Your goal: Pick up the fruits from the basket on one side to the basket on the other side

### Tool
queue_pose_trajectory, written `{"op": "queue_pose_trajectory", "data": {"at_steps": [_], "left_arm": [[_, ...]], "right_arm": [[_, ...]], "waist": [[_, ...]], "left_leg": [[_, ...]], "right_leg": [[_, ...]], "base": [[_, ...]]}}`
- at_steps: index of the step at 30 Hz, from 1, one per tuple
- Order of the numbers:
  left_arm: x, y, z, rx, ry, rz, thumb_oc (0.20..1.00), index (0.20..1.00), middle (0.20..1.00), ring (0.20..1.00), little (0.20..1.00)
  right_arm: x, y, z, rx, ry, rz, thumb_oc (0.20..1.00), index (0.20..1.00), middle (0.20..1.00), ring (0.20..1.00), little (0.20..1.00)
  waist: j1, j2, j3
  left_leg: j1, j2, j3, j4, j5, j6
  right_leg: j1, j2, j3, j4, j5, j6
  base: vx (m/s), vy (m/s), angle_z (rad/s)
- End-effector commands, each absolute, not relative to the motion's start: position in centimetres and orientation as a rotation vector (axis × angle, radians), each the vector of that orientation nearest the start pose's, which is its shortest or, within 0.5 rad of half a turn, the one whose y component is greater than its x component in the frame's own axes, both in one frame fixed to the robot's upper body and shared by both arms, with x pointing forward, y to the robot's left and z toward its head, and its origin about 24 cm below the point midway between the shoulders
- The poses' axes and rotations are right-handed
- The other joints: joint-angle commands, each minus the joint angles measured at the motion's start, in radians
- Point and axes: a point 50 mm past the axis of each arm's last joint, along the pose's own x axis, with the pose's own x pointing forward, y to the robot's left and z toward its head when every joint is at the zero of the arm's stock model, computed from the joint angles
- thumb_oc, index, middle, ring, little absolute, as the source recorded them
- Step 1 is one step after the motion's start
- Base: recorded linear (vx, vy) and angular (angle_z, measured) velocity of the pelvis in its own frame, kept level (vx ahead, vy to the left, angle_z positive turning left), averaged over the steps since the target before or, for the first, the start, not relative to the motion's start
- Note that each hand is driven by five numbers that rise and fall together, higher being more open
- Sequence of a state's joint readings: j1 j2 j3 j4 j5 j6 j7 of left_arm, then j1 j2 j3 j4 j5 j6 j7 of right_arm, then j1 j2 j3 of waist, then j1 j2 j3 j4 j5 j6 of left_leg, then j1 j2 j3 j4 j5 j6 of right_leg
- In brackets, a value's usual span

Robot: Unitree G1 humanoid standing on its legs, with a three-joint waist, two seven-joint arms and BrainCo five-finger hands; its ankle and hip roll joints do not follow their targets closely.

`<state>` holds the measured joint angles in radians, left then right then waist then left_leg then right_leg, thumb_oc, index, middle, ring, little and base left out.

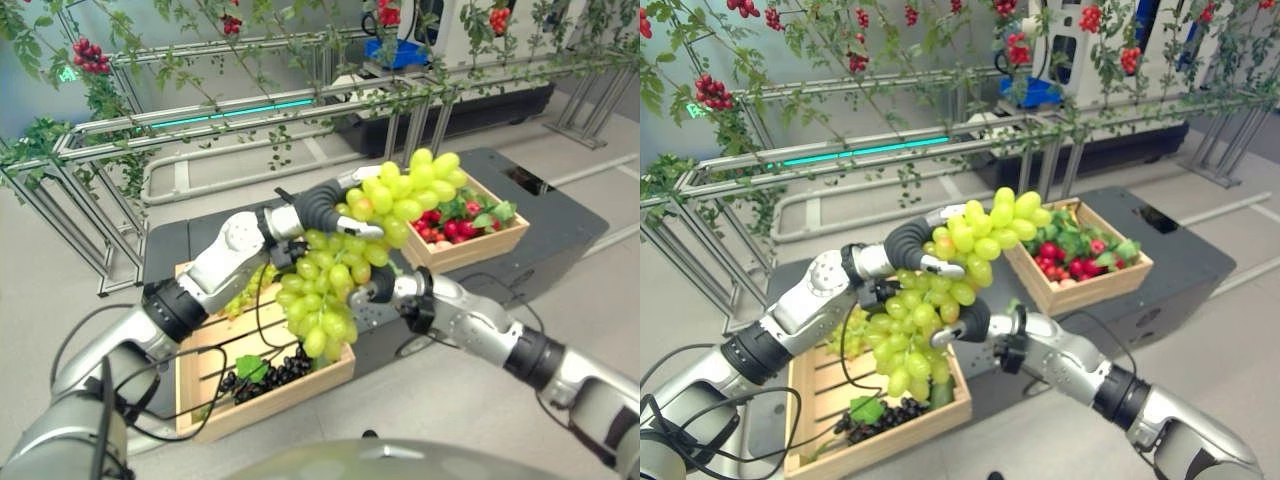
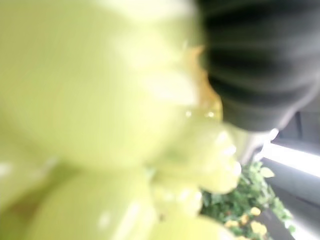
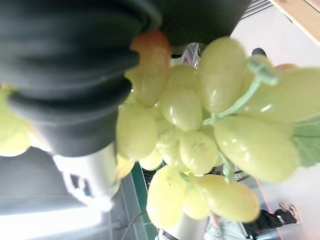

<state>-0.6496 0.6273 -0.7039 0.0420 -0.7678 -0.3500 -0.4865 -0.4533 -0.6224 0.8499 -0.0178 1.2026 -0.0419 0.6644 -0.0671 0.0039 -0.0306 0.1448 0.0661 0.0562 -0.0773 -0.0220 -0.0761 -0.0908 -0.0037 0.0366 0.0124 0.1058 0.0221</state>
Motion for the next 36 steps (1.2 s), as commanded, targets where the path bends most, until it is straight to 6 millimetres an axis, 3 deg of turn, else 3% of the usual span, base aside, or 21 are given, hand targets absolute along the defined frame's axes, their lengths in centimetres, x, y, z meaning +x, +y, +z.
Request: {"op": "queue_pose_trajectory", "data": {"at_steps": [1, 19, 20, 21, 27, 28, 29, 31, 32, 33, 34, 35, 36], "left_arm": [[29.7, 6.7, 19.1, 0.041, -0.604, -1.095, 0.2, 0.2, 0.2, 0.2, 0.2], [29.8, 7.1, 17.3, 0.044, -0.55, -1.058, 0.2, 0.2, 0.2, 0.2, 0.2], [29.8, 7.0, 17.2, 0.052, -0.547, -1.067, 0.479, 0.479, 0.479, 0.479, 0.479], [29.8, 6.9, 17.2, 0.061, -0.544, -1.074, 1.0, 1.0, 1.0, 1.0, 1.0], [29.7, 7.6, 17.4, 0.09, -0.527, -1.105, 1.0, 1.0, 1.0, 1.0, 1.0], [29.6, 8.1, 17.4, 0.073, -0.52, -1.118, 1.0, 1.0, 1.0, 1.0, 1.0], [29.6, 8.1, 17.4, 0.073, -0.52, -1.119, 1.0, 1.0, 1.0, 1.0, 1.0], [29.4, 8.9, 17.4, 0.051, -0.524, -1.106, 1.0, 1.0, 1.0, 1.0, 1.0], [29.4, 8.9, 17.4, 0.05, -0.524, -1.106, 1.0, 1.0, 1.0, 1.0, 1.0], [29.4, 10.0, 17.4, 0.069, -0.52, -1.077, 1.0, 1.0, 1.0, 1.0, 1.0], [29.4, 10.0, 17.4, 0.07, -0.52, -1.076, 1.0, 1.0, 1.0, 1.0, 1.0], [29.5, 10.7, 17.5, 0.08, -0.524, -1.051, 1.0, 1.0, 1.0, 1.0, 1.0], [29.6, 12.2, 17.6, 0.086, -0.524, -0.982, 1.0, 1.0, 1.0, 1.0, 1.0]], "right_arm": [[23.0, -2.6, 12.5, 0.633, -0.088, 1.545, 0.2, 0.2, 0.2, 0.2, 0.2], [22.7, -3.8, 10.4, 0.709, -0.03, 1.454, 0.2, 0.2, 0.2, 0.2, 0.2], [22.7, -4.0, 10.2, 0.707, -0.025, 1.447, 0.2, 0.2, 0.2, 0.2, 0.2], [22.7, -4.3, 10.1, 0.703, -0.022, 1.434, 0.2, 0.2, 0.2, 0.2, 0.2], [22.9, -7.2, 9.4, 0.649, -0.01, 1.348, 0.2, 0.2, 0.2, 0.2, 0.2], [23.1, -8.8, 9.4, 0.612, -0.005, 1.318, 0.2, 0.2, 0.2, 0.2, 0.2], [23.1, -8.8, 9.4, 0.612, -0.006, 1.318, 0.2, 0.2, 0.2, 0.2, 0.2], [23.7, -10.8, 9.5, 0.551, -0.021, 1.246, 0.2, 0.2, 0.2, 0.2, 0.2], [23.7, -10.8, 9.5, 0.551, -0.021, 1.246, 0.2, 0.2, 0.2, 0.2, 0.2], [24.7, -11.8, 10.3, 0.484, -0.067, 1.19, 0.2, 0.2, 0.2, 0.2, 0.2], [24.7, -11.8, 10.3, 0.484, -0.068, 1.191, 0.2, 0.2, 0.2, 0.2, 0.2], [25.2, -12.2, 10.7, 0.469, -0.093, 1.163, 0.2, 0.2, 0.2, 0.2, 0.2], [26.1, -13.1, 11.3, 0.427, -0.128, 1.109, 0.2, 0.2, 0.2, 0.2, 0.2]], "waist": [[-0.011, -0.036, 0.009], [-0.022, -0.038, 0.018], [-0.024, -0.039, 0.019], [-0.027, -0.041, 0.022], [-0.057, -0.045, 0.055], [-0.076, -0.043, 0.074], [-0.074, -0.044, 0.071], [-0.101, -0.046, 0.085], [-0.098, -0.045, 0.085], [-0.086, -0.039, 0.112], [-0.085, -0.04, 0.11], [-0.069, -0.029, 0.12], [-0.049, -0.01, 0.133]], "left_leg": [[-0.033, -0.031, -0.001, 0.065, -0.062, 0.027], [-0.044, -0.034, 0.013, 0.097, -0.084, 0.036], [-0.047, -0.037, 0.016, 0.108, -0.089, 0.037], [-0.054, -0.041, 0.022, 0.128, -0.098, 0.038], [-0.081, -0.064, 0.069, 0.202, -0.137, 0.061], [-0.085, -0.074, 0.098, 0.21, -0.144, 0.07], [-0.088, -0.074, 0.099, 0.209, -0.141, 0.07], [-0.1, -0.093, 0.156, 0.191, -0.134, 0.076], [-0.1, -0.093, 0.159, 0.19, -0.134, 0.076], [-0.113, -0.078, 0.215, 0.187, -0.124, 0.072], [-0.116, -0.079, 0.216, 0.186, -0.12, 0.071], [-0.123, -0.062, 0.243, 0.182, -0.11, 0.066], [-0.128, -0.046, 0.277, 0.173, -0.09, 0.067]], "right_leg": [[0.062, -0.064, -0.001, 0.076, -0.115, 0.114], [0.051, -0.068, 0.017, 0.085, -0.114, 0.121], [0.049, -0.069, 0.021, 0.088, -0.113, 0.123], [0.047, -0.072, 0.026, 0.095, -0.113, 0.126], [0.001, -0.084, 0.095, 0.156, -0.102, 0.153], [-0.023, -0.09, 0.142, 0.158, -0.077, 0.176], [-0.026, -0.09, 0.144, 0.156, -0.074, 0.176], [-0.077, -0.104, 0.211, 0.118, 0.002, 0.217], [-0.079, -0.103, 0.215, 0.118, 0.003, 0.217], [-0.134, -0.115, 0.136, 0.124, 0.023, 0.223], [-0.137, -0.115, 0.137, 0.123, 0.026, 0.222], [-0.157, -0.143, 0.011, 0.139, 0.006, 0.203], [-0.158, -0.18, -0.176, 0.24, -0.056, 0.164]], "base": [[0.0, 0.0, 0.0], [0.0, 0.008, -0.01], [-0.01, 0.053, -0.11], [-0.02, 0.058, -0.1], [-0.07, 0.108, -0.17], [-0.12, 0.138, -0.52], [-0.14, 0.144, -0.43], [-0.16, 0.131, -0.67], [-0.3, 0.098, -1.01], [-0.19, 0.014, -0.9], [-0.26, 0.038, -1.01], [-0.18, 0.102, -1.7], [-0.18, 0.104, -1.82]]}}
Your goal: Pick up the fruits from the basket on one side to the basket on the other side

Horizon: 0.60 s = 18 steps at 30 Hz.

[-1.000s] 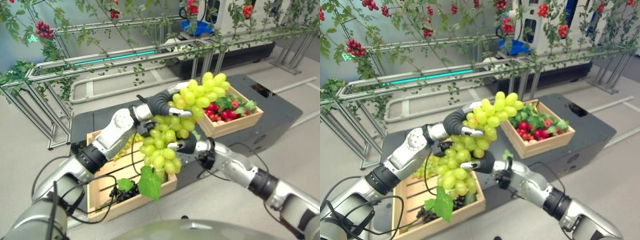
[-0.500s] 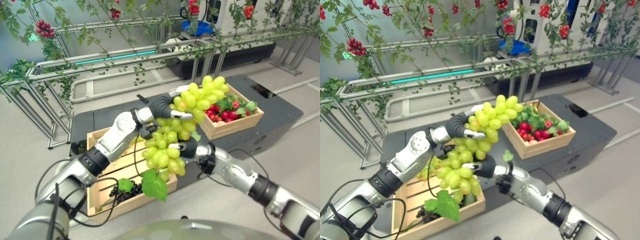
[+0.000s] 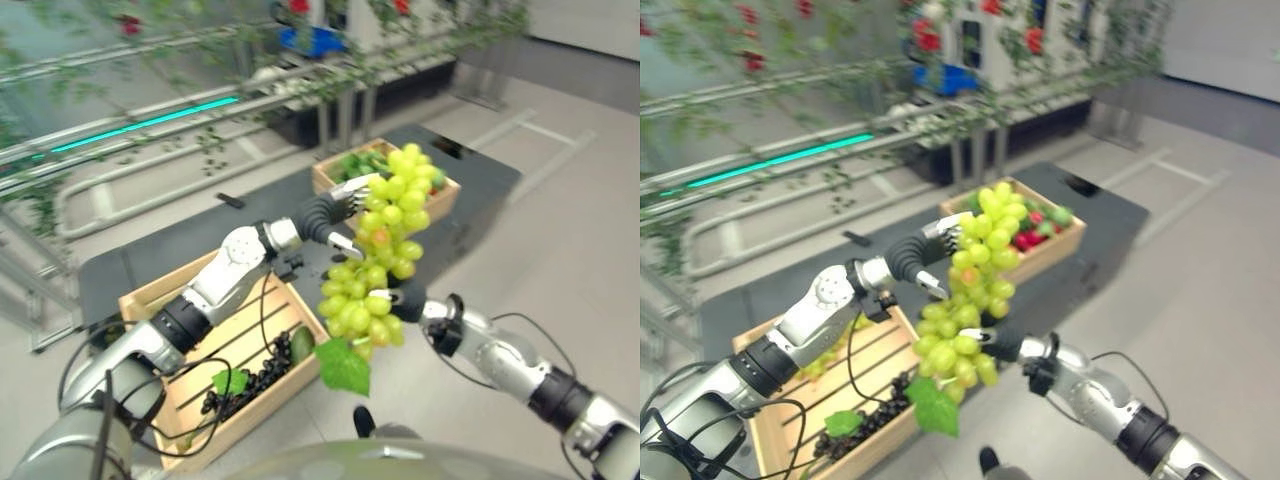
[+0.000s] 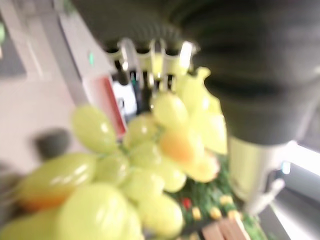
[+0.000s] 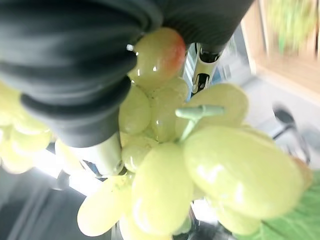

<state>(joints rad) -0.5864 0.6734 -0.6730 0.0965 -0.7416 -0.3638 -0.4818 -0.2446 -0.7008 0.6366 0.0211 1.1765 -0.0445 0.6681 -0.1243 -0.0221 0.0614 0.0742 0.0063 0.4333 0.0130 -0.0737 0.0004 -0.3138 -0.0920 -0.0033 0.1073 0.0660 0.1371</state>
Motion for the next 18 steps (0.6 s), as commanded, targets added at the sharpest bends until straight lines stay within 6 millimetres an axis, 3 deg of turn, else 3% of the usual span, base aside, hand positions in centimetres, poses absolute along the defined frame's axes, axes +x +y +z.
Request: {"op": "queue_pose_trajectory", "data": {"at_steps": [1, 4, 6, 7, 8, 9, 10, 12, 15, 16, 18], "left_arm": [[29.6, 12.2, 17.6, 0.087, -0.524, -0.981, 1.0, 1.0, 1.0, 1.0, 1.0], [29.0, 15.3, 16.4, 0.068, -0.481, -0.876, 1.0, 1.0, 1.0, 1.0, 1.0], [28.7, 16.0, 15.8, 0.076, -0.46, -0.857, 1.0, 1.0, 1.0, 1.0, 1.0], [28.2, 17.1, 14.8, 0.052, -0.434, -0.809, 1.0, 1.0, 1.0, 1.0, 1.0], [28.2, 17.1, 14.8, 0.051, -0.434, -0.809, 1.0, 1.0, 1.0, 1.0, 1.0], [27.9, 17.7, 13.7, 0.004, -0.403, -0.785, 1.0, 1.0, 1.0, 1.0, 1.0], [27.9, 17.6, 13.7, 0.003, -0.403, -0.786, 1.0, 1.0, 1.0, 1.0, 1.0], [27.5, 18.7, 12.4, -0.035, -0.359, -0.734, 1.0, 1.0, 1.0, 1.0, 1.0], [27.5, 18.9, 11.4, -0.051, -0.329, -0.705, 1.0, 1.0, 1.0, 1.0, 1.0], [27.6, 19.4, 10.6, -0.062, -0.305, -0.65, 1.0, 1.0, 1.0, 1.0, 1.0], [27.6, 19.7, 10.1, -0.076, -0.293, -0.621, 1.0, 1.0, 1.0, 1.0, 1.0]], "right_arm": [[26.1, -13.1, 11.3, 0.427, -0.128, 1.11, 0.2, 0.2, 0.2, 0.2, 0.2], [26.5, -15.3, 11.1, 0.41, -0.127, 1.025, 0.2, 0.2, 0.2, 0.2, 0.2], [26.5, -16.0, 10.9, 0.41, -0.124, 0.993, 0.2, 0.2, 0.2, 0.2, 0.2], [26.2, -17.5, 10.4, 0.416, -0.128, 0.928, 0.2, 0.2, 0.2, 0.2, 0.2], [26.1, -17.5, 10.4, 0.416, -0.127, 0.929, 0.2, 0.2, 0.2, 0.2, 0.2], [26.0, -18.8, 10.6, 0.4, -0.142, 0.885, 0.2, 0.2, 0.2, 0.2, 0.2], [25.9, -18.8, 10.6, 0.4, -0.141, 0.884, 0.2, 0.2, 0.2, 0.2, 0.2], [25.5, -21.6, 11.0, 0.342, -0.161, 0.784, 0.2, 0.2, 0.2, 0.2, 0.2], [25.0, -23.3, 11.2, 0.327, -0.185, 0.704, 0.2, 0.2, 0.2, 0.2, 0.2], [24.7, -24.9, 11.4, 0.309, -0.209, 0.63, 0.2, 0.2, 0.2, 0.2, 0.2], [24.5, -25.4, 11.6, 0.313, -0.225, 0.601, 0.2, 0.2, 0.2, 0.2, 0.2]], "waist": [[0.007, 0.015, 0.039], [0.029, 0.021, 0.026], [0.034, 0.013, 0.022], [0.036, 0.015, 0.011], [0.038, 0.011, 0.012], [0.024, 0.017, 0.002], [0.025, 0.018, 0.001], [0.004, 0.025, -0.004], [-0.009, 0.022, -0.004], [-0.023, 0.012, 0.0], [-0.027, 0.006, 0.002]], "left_leg": [[-0.06, 0.014, -0.1, 0.082, -0.035, -0.009], [-0.046, 0.027, -0.007, 0.046, -0.023, -0.001], [-0.038, 0.023, 0.018, 0.042, -0.024, -0.005], [-0.018, 0.025, 0.033, 0.045, -0.047, -0.014], [-0.028, 0.029, 0.053, 0.049, -0.026, -0.009], [-0.025, 0.036, 0.07, 0.053, -0.022, -0.019], [-0.025, 0.036, 0.071, 0.054, -0.022, -0.02], [-0.023, 0.053, 0.08, 0.056, -0.004, -0.039], [-0.026, 0.071, 0.077, 0.079, -0.004, -0.053], [-0.042, 0.096, 0.08, 0.14, -0.01, -0.069], [-0.057, 0.118, 0.081, 0.192, -0.014, -0.08]], "right_leg": [[0.063, -0.092, -0.137, 0.142, -0.013, 0.048], [0.124, -0.075, -0.27, 0.244, -0.115, 0.021], [0.146, -0.08, -0.29, 0.179, -0.102, 0.016], [0.175, -0.068, -0.277, 0.128, -0.115, 0.029], [0.17, -0.067, -0.286, 0.118, -0.092, 0.016], [0.18, -0.042, -0.26, 0.07, -0.086, 0.013], [0.18, -0.04, -0.259, 0.068, -0.085, 0.013], [0.202, -0.004, -0.234, 0.021, -0.091, -0.002], [0.212, 0.014, -0.214, 0.006, -0.093, -0.011], [0.228, 0.025, -0.197, -0.012, -0.097, -0.026], [0.239, 0.031, -0.187, -0.02, -0.104, -0.036]], "base": [[-0.14, 0.117, -1.97], [-0.06, 0.006, -0.74], [0.06, -0.113, -0.98], [0.05, -0.157, -0.95], [0.08, -0.206, -0.85], [-0.03, -0.141, -0.48], [0.07, -0.147, -0.45], [0.07, -0.145, -0.29], [0.07, -0.202, -0.23], [0.04, -0.148, -0.13], [0.05, -0.186, -0.06]]}}
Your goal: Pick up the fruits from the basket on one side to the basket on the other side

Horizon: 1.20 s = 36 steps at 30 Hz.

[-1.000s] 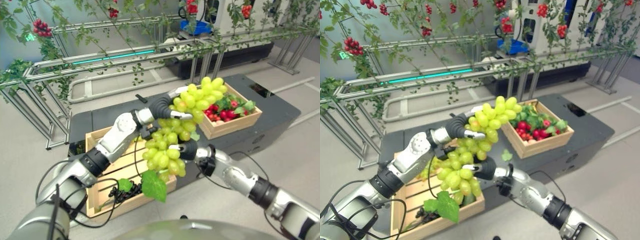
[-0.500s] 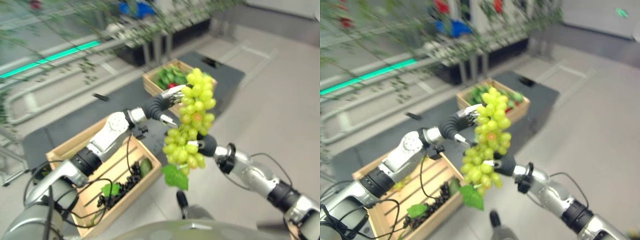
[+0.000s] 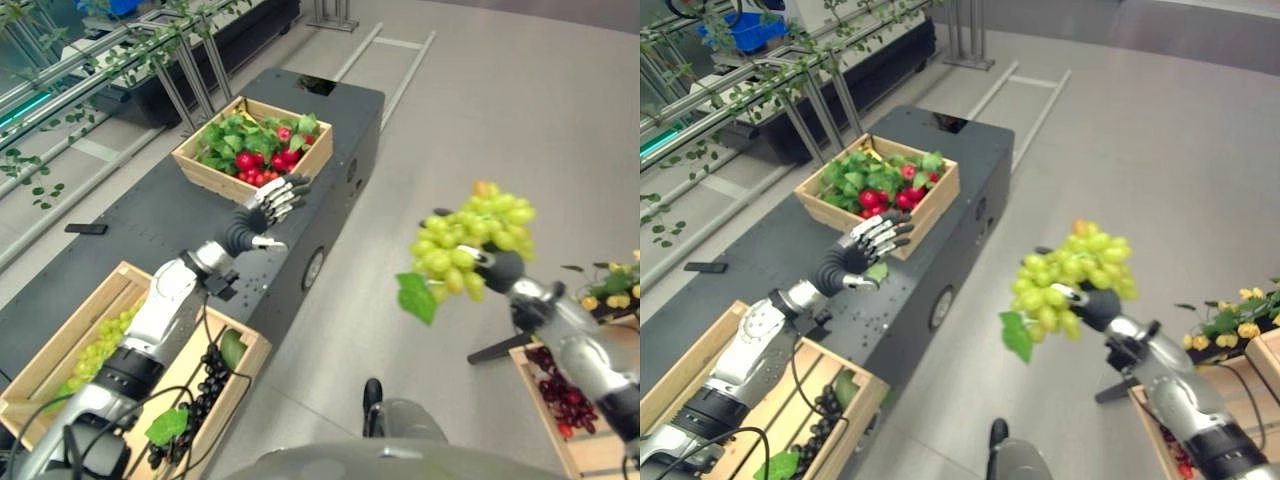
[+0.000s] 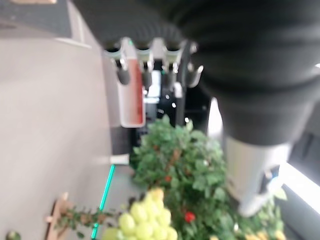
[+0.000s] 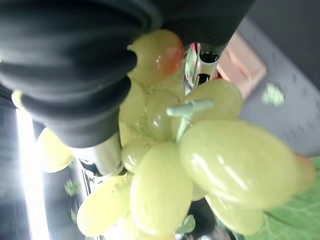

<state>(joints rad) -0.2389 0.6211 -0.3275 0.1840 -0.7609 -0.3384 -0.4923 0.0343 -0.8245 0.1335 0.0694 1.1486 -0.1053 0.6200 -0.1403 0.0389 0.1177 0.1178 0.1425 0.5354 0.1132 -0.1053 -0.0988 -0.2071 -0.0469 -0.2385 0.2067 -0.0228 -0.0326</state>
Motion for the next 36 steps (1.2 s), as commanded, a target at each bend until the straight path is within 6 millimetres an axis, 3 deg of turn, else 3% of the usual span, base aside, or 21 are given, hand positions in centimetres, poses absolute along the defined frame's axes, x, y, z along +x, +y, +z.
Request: {"op": "queue_pose_trajectory", "data": {"at_steps": [1, 3, 4, 5, 6, 8, 10, 13, 19, 23, 26, 28, 30, 36], "left_arm": [[27.5, 20.0, 9.8, -0.081, -0.282, -0.597, 1.0, 1.0, 1.0, 1.0, 1.0], [27.3, 20.9, 9.1, -0.093, -0.266, -0.533, 1.0, 1.0, 1.0, 1.0, 1.0], [26.8, 21.9, 8.3, -0.115, -0.252, -0.445, 1.0, 1.0, 1.0, 1.0, 1.0], [26.8, 22.0, 8.3, -0.114, -0.252, -0.445, 1.0, 1.0, 1.0, 1.0, 1.0], [26.5, 22.5, 7.8, -0.121, -0.247, -0.383, 1.0, 1.0, 1.0, 1.0, 1.0], [25.8, 23.8, 6.9, -0.128, -0.231, -0.272, 1.0, 1.0, 1.0, 1.0, 1.0], [25.0, 24.9, 6.3, -0.116, -0.222, -0.195, 1.0, 1.0, 1.0, 1.0, 1.0], [24.1, 26.2, 6.1, -0.083, -0.229, -0.093, 1.0, 1.0, 1.0, 1.0, 1.0], [23.0, 27.8, 5.8, 0.028, -0.228, 0.028, 1.0, 1.0, 1.0, 1.0, 1.0], [22.7, 28.2, 5.6, 0.018, -0.235, 0.085, 1.0, 1.0, 1.0, 1.0, 1.0], [23.0, 28.4, 6.1, 0.063, -0.261, 0.133, 1.0, 1.0, 1.0, 1.0, 1.0], [23.0, 28.9, 6.8, 0.071, -0.296, 0.166, 1.0, 1.0, 1.0, 1.0, 1.0], [23.0, 29.0, 7.2, 0.084, -0.315, 0.179, 1.0, 1.0, 1.0, 1.0, 1.0], [23.2, 28.7, 7.2, 0.08, -0.323, 0.202, 1.0, 1.0, 1.0, 1.0, 1.0]], "right_arm": [[24.5, -25.9, 11.7, 0.312, -0.239, 0.574, 0.2, 0.2, 0.2, 0.2, 0.2], [24.5, -26.7, 12.0, 0.316, -0.273, 0.519, 0.2, 0.2, 0.2, 0.2, 0.2], [24.9, -26.8, 12.1, 0.301, -0.284, 0.495, 0.2, 0.2, 0.2, 0.2, 0.2], [24.9, -26.8, 12.1, 0.302, -0.284, 0.496, 0.2, 0.2, 0.2, 0.2, 0.2], [25.1, -26.8, 12.2, 0.293, -0.293, 0.48, 0.2, 0.2, 0.2, 0.2, 0.2], [25.1, -27.4, 11.9, 0.298, -0.298, 0.438, 0.2, 0.2, 0.2, 0.2, 0.2], [25.6, -27.7, 11.8, 0.274, -0.304, 0.402, 0.2, 0.2, 0.2, 0.2, 0.2], [25.6, -28.0, 11.1, 0.286, -0.302, 0.353, 0.2, 0.2, 0.2, 0.2, 0.2], [24.9, -28.9, 8.8, 0.28, -0.255, 0.231, 0.2, 0.2, 0.2, 0.2, 0.2], [24.9, -28.7, 8.4, 0.262, -0.237, 0.22, 0.2, 0.2, 0.2, 0.2, 0.2], [25.8, -28.0, 8.7, 0.249, -0.256, 0.215, 0.2, 0.2, 0.2, 0.2, 0.2], [26.5, -27.5, 9.2, 0.21, -0.267, 0.223, 0.2, 0.2, 0.2, 0.2, 0.2], [26.9, -27.3, 9.2, 0.157, -0.254, 0.214, 0.2, 0.2, 0.2, 0.2, 0.2], [26.8, -27.1, 8.5, 0.076, -0.209, 0.215, 0.2, 0.2, 0.2, 0.2, 0.2]], "waist": [[-0.009, -0.06, -0.051], [0.009, -0.072, -0.028], [0.04, -0.082, -0.011], [0.039, -0.084, -0.013], [0.06, -0.087, -0.011], [0.078, -0.087, -0.013], [0.119, -0.086, -0.01], [0.12, -0.079, -0.012], [0.1, -0.07, -0.036], [0.103, -0.067, -0.031], [0.105, -0.063, -0.007], [0.127, -0.061, 0.007], [0.152, -0.058, 0.028], [0.137, -0.056, 0.056]], "left_leg": [[-0.122, 0.013, -0.027, 0.171, 0.024, 0.002], [-0.154, 0.063, -0.083, 0.304, 0.096, -0.041], [-0.186, 0.021, -0.21, 0.34, 0.118, -0.044], [-0.188, 0.017, -0.209, 0.335, 0.124, -0.043], [-0.208, -0.034, -0.288, 0.327, 0.105, -0.029], [-0.238, -0.043, -0.366, 0.245, 0.069, -0.001], [-0.266, -0.139, -0.568, 0.154, 0.053, 0.016], [-0.254, -0.159, -0.625, 0.087, 0.075, 0.021], [-0.168, -0.157, -0.541, 0.006, 0.051, 0.051], [-0.169, -0.162, -0.495, 0.003, 0.037, 0.068], [-0.189, -0.156, -0.432, -0.001, 0.025, 0.08], [-0.206, -0.144, -0.383, 0.008, 0.016, 0.082], [-0.218, -0.124, -0.352, 0.027, 0.008, 0.078], [-0.232, -0.123, -0.364, 0.064, -0.011, 0.077]], "right_leg": [[0.152, -0.003, 0.06, -0.131, -0.023, 0.12], [0.192, 0.023, 0.095, -0.143, -0.033, 0.087], [0.198, 0.035, 0.143, -0.143, -0.037, 0.071], [0.194, 0.033, 0.144, -0.144, -0.034, 0.071], [0.196, 0.036, 0.173, -0.147, -0.036, 0.07], [0.204, 0.043, 0.214, -0.146, -0.042, 0.08], [0.207, 0.065, 0.295, -0.128, -0.046, 0.081], [0.209, 0.085, 0.341, -0.114, -0.052, 0.08], [0.205, 0.08, 0.407, -0.119, -0.048, 0.097], [0.184, 0.072, 0.455, -0.114, -0.037, 0.111], [0.131, 0.068, 0.482, -0.113, -0.013, 0.142], [0.089, 0.058, 0.459, -0.103, -0.006, 0.157], [0.041, 0.037, 0.367, -0.046, -0.01, 0.164], [0.013, 0.034, 0.324, -0.016, -0.028, 0.151]], "base": [[0.08, -0.245, -0.03], [0.06, -0.218, -0.33], [0.0, -0.101, -0.63], [-0.01, -0.045, -0.84], [0.02, -0.022, -1.02], [0.1, 0.027, -0.94], [0.11, 0.063, -1.02], [0.09, 0.029, -1.13], [0.12, 0.105, -0.57], [0.02, 0.095, -0.62], [-0.11, 0.078, -0.55], [-0.1, 0.035, -0.92], [-0.02, -0.028, -1.34], [0.02, -0.025, 0.0]]}}
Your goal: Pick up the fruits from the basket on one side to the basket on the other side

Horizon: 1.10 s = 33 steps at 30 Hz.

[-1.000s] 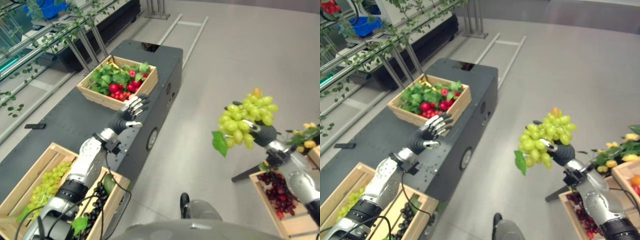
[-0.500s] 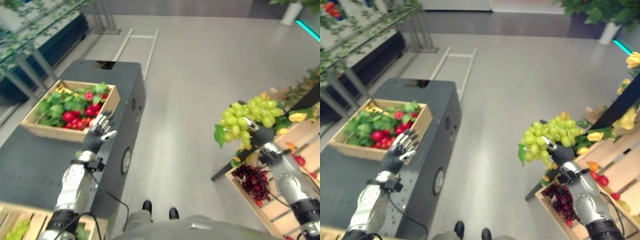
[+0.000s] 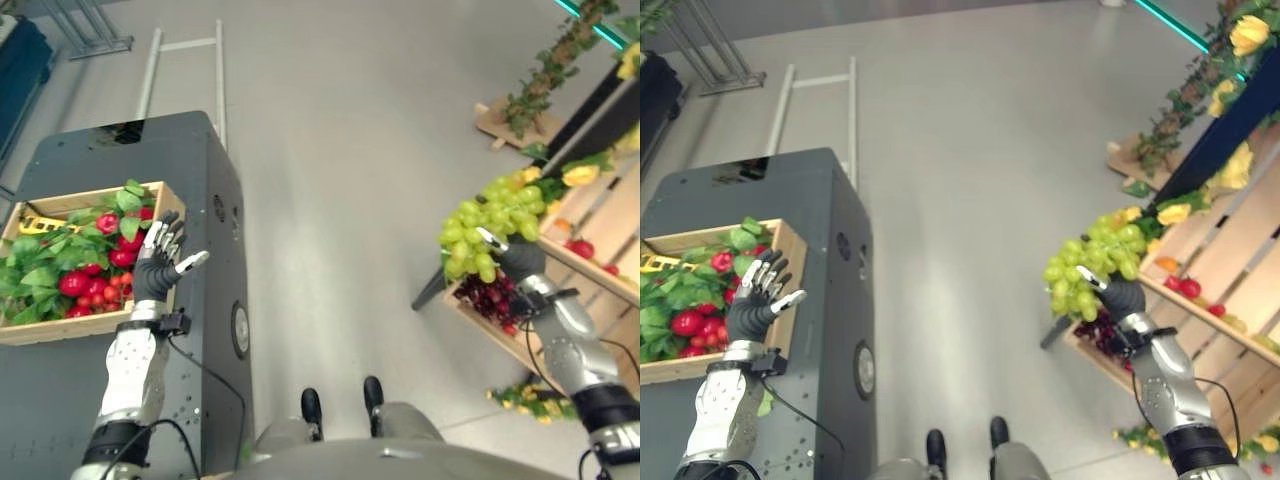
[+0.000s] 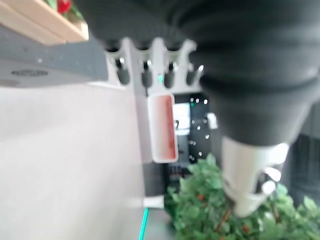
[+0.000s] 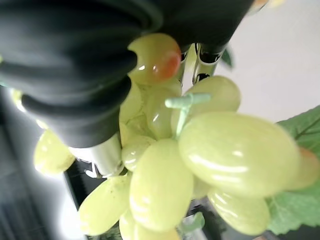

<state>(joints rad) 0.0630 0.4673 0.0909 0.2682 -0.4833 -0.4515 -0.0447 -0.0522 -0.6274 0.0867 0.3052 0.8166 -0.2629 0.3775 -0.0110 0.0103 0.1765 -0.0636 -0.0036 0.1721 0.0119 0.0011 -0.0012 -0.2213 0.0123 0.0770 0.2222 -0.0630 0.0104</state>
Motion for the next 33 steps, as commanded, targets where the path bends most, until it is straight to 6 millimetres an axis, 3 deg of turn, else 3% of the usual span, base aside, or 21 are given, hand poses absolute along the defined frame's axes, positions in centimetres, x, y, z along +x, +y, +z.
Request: {"op": "queue_pose_trajectory", "data": {"at_steps": [1, 9, 19, 33], "left_arm": [[23.3, 28.6, 7.2, 0.081, -0.325, 0.201, 1.0, 1.0, 1.0, 1.0, 1.0], [24.0, 27.6, 7.2, 0.072, -0.337, 0.193, 1.0, 1.0, 1.0, 1.0, 1.0], [23.6, 28.1, 6.6, 0.085, -0.314, 0.239, 1.0, 1.0, 1.0, 1.0, 1.0], [23.2, 28.6, 6.5, 0.11, -0.31, 0.265, 1.0, 1.0, 1.0, 1.0, 1.0]], "right_arm": [[26.8, -27.2, 8.6, 0.068, -0.207, 0.214, 0.2, 0.2, 0.2, 0.2, 0.2], [26.7, -27.1, 8.2, 0.061, -0.199, 0.201, 0.2, 0.2, 0.2, 0.2, 0.2], [24.6, -26.2, 5.5, 0.124, -0.148, 0.183, 0.2, 0.2, 0.2, 0.2, 0.2], [22.7, -24.4, 2.6, 0.026, 0.017, 0.33, 0.2, 0.2, 0.2, 0.2, 0.2]], "waist": [[0.005, -0.026, 0.001], [-0.007, -0.016, 0.008], [-0.023, -0.019, -0.016], [-0.026, -0.041, -0.023]], "left_leg": [[-0.053, 0.023, -0.002, 0.168, -0.117, -0.022], [-0.063, 0.026, -0.015, 0.161, -0.106, -0.031], [-0.027, 0.023, -0.016, 0.146, -0.114, -0.031], [-0.002, 0.017, 0.005, 0.116, -0.113, -0.026]], "right_leg": [[0.023, -0.025, 0.007, -0.03, 0.011, 0.106], [0.016, -0.024, -0.008, -0.034, 0.006, 0.098], [0.05, -0.023, -0.008, -0.039, -0.002, 0.093], [0.081, -0.022, 0.015, -0.08, 0.019, 0.101]], "base": [[0.0, -0.011, 0.12], [0.02, -0.025, 0.07], [0.04, 0.004, 0.02], [0.0, 0.005, -0.01]]}}
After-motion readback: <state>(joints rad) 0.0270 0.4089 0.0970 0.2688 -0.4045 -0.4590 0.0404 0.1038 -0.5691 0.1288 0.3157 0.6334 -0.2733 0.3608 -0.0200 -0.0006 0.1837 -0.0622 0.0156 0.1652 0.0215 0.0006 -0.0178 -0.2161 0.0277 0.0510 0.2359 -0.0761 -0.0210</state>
